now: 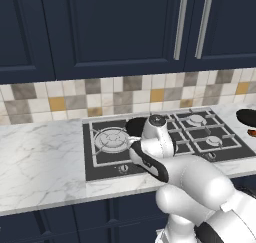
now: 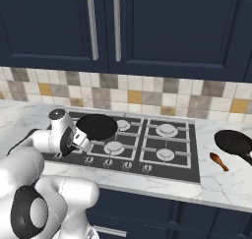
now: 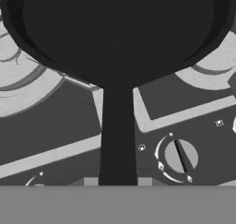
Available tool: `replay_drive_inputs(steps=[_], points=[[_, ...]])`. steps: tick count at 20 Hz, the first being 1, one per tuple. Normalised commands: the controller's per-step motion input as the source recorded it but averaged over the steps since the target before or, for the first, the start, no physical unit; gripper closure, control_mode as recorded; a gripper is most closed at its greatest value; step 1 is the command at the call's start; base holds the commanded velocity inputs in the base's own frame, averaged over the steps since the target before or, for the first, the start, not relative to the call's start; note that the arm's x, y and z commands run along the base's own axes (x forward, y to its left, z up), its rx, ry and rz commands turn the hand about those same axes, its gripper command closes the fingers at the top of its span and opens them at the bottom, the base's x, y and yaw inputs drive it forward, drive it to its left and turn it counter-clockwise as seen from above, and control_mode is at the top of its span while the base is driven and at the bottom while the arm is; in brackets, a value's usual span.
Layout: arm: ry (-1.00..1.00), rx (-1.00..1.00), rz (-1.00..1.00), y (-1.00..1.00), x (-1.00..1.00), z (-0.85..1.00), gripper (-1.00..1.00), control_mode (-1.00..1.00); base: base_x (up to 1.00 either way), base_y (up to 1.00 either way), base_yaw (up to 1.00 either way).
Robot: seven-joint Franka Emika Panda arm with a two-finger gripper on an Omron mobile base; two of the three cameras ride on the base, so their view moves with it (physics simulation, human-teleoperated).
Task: Place both pans onto different burners. Then place the cucumber and the chicken drumstick on different pans.
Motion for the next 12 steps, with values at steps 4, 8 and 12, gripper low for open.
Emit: replay_drive_inputs(steps=[4,8,12], points=[[0.0,0.0,-0.07,-0.61,0.0,0.0,1.0,-1.0,0.0,0.0,0.0],[0.0,0.0,-0.04,-0.53,-0.08,0.0,1.0,-1.0,0.0,0.0,0.0],[0.0,0.01,-0.02,-0.51,-0.02,0.0,1.0,-1.0,0.0,0.0,0.0]])
